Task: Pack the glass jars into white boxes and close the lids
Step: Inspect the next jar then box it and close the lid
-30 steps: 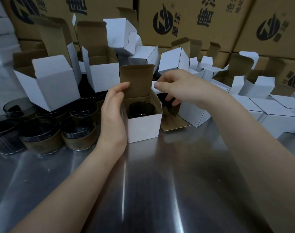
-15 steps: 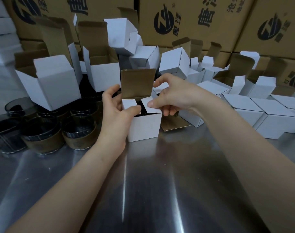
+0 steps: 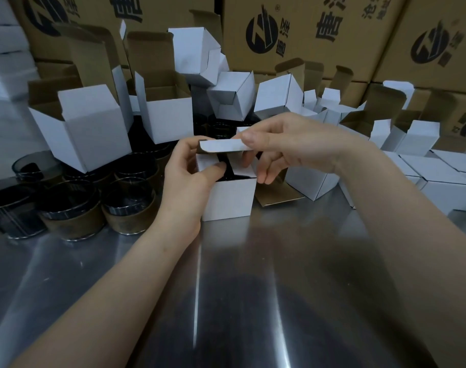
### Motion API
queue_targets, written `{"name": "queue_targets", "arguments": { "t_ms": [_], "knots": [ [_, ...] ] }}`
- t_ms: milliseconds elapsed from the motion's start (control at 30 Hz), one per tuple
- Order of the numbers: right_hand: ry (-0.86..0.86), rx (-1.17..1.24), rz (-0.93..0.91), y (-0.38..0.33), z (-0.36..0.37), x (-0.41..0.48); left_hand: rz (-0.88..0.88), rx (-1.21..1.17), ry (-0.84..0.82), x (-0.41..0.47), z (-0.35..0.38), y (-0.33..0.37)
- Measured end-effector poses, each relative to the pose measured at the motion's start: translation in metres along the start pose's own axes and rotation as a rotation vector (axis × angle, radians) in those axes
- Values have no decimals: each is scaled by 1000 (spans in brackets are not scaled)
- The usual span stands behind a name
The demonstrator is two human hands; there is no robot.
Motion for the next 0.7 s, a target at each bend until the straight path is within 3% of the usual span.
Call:
{"name": "queue_targets", "arguments": {
  "t_ms": [267, 700],
  "knots": [
    [19, -207, 10, -2, 0, 3, 46, -40, -135, -4, 11, 8],
    [91, -417, -47, -7, 2, 3, 96, 76, -134, -1, 5, 8]
  ]
}}
Point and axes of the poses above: each hand's wrist, its own x-axis towards the middle knuckle, its own z-axis out of the palm, y = z × x, the point moved 8 cm from there along x, towards the middle knuckle, and after that the axes turned 5 degrees about z, right-handed, at the moved point
